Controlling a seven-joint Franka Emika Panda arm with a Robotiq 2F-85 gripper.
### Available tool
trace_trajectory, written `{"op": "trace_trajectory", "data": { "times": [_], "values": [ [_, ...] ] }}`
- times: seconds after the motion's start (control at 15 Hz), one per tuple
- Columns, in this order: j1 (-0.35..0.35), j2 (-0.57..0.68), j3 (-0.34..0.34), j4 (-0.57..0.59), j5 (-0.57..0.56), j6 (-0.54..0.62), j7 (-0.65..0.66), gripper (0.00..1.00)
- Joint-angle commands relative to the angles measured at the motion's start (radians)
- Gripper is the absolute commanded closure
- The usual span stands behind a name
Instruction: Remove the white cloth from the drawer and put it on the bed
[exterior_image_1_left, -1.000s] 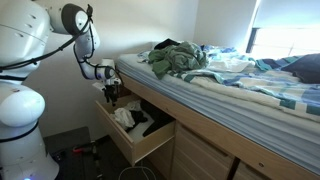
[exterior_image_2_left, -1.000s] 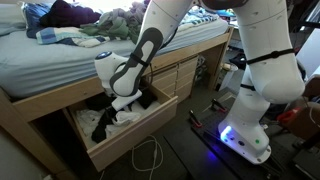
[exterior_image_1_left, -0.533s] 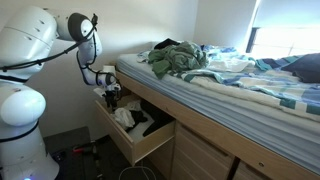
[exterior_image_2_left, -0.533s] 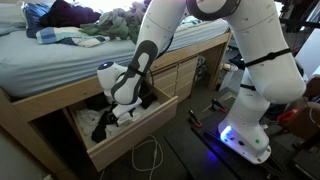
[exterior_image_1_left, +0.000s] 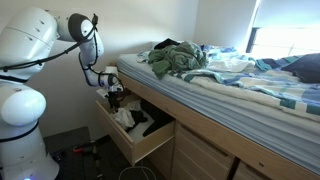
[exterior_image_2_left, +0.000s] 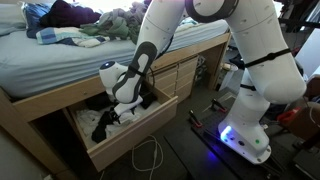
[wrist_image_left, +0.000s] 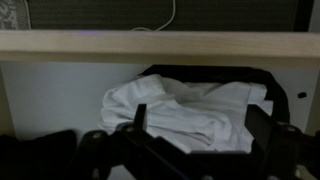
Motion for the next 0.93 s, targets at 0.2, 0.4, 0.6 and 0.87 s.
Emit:
{"op": "trace_trajectory", "data": {
  "times": [0.2,0.4,0.6,0.87],
  "values": [
    [0.006,0.078,-0.039,0.105,-0.008,-0.015,-0.030,0.00],
    [0.007,0.122,-0.048,0.156,-0.007,-0.018,-0.038,0.00],
    [0.000,0.172,-0.052,0.208,0.001,-0.025,-0.047,0.00],
    [-0.005,0.237,-0.051,0.265,0.010,-0.029,-0.056,0.00]
  ]
}}
